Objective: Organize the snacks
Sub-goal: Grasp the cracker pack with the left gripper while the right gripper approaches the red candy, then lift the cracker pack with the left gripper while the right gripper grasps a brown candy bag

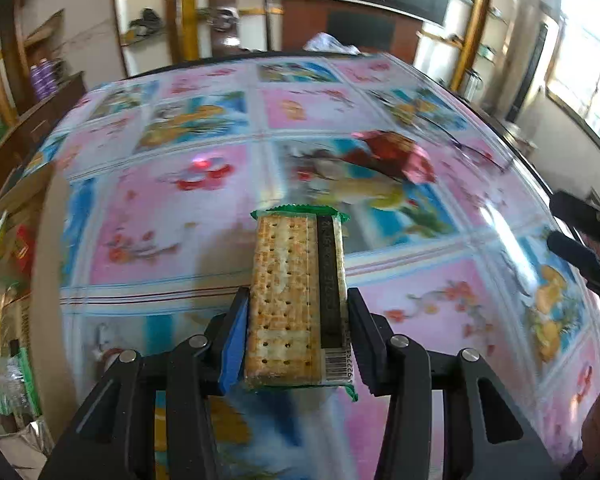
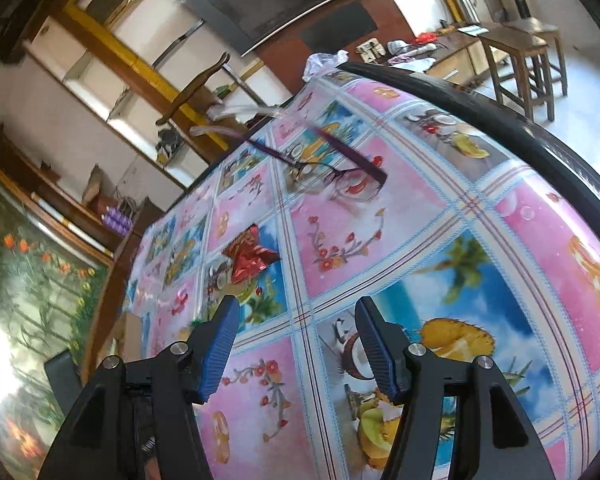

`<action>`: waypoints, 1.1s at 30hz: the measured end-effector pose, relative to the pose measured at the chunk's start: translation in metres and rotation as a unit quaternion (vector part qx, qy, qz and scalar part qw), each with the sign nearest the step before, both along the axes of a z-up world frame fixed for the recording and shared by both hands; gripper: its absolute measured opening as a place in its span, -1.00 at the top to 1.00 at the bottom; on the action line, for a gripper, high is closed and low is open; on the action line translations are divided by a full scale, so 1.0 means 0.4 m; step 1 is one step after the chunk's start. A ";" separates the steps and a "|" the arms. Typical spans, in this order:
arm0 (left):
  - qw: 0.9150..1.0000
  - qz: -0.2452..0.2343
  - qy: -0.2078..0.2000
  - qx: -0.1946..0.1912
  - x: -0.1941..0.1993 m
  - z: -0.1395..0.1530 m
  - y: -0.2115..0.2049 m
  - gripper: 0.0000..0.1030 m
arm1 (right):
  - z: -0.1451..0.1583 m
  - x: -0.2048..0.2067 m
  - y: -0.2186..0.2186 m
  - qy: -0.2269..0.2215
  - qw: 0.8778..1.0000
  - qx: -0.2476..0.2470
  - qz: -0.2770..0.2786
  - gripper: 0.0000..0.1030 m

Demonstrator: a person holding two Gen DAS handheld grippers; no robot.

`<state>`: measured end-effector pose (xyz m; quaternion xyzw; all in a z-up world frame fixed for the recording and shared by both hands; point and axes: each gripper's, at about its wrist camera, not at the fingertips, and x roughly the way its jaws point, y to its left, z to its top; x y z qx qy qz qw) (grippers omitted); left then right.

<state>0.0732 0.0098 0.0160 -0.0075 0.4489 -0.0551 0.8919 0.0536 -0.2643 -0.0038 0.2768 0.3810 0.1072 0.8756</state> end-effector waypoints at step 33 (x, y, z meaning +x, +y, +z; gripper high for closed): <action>1.000 0.003 -0.021 0.000 0.008 -0.006 0.021 0.12 | -0.035 0.204 0.293 0.005 0.971 -0.212 0.109 0.38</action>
